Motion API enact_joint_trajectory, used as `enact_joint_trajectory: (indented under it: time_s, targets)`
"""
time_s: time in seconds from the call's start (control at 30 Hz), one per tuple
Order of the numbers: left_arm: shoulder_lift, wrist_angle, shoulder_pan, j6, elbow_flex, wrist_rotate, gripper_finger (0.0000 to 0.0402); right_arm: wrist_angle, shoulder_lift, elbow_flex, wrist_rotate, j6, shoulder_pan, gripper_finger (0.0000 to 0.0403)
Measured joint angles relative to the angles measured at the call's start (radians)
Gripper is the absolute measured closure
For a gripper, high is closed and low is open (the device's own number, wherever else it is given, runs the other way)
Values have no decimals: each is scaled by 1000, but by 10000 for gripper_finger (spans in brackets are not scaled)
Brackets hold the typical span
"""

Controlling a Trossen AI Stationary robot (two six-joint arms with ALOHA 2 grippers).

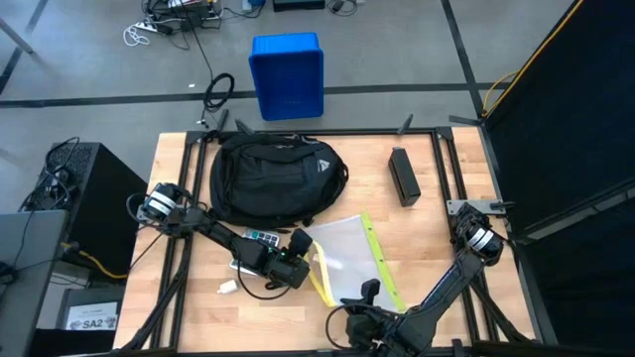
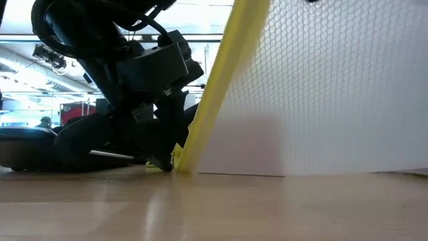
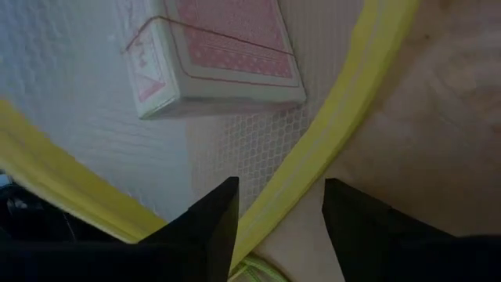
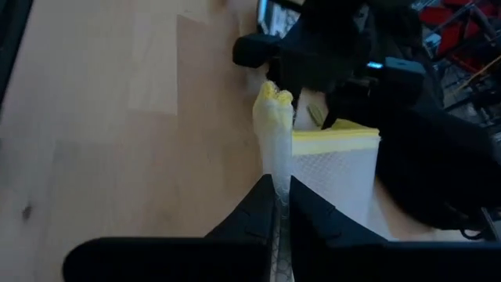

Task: Unpack backpack
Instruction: Adjust the yellow zip bag

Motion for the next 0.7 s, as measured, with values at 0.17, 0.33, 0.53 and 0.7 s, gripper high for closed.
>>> enact_joint_trajectory:
  time_s: [0.17,0.33,0.53,0.7]
  targets:
    - [0,14,3,-1,-1,-13,243,1,-20,0,46,1,0,403]
    - [2,26,5,-2,-2,-14,243,-30,-24,39,62,-4,0,403]
    - [3,65,10,-20,-2,2,243,-57,-24,82,72,-16,-2,403]
    - [8,82,32,-74,-2,34,259,-64,-25,93,73,-17,-2,403]
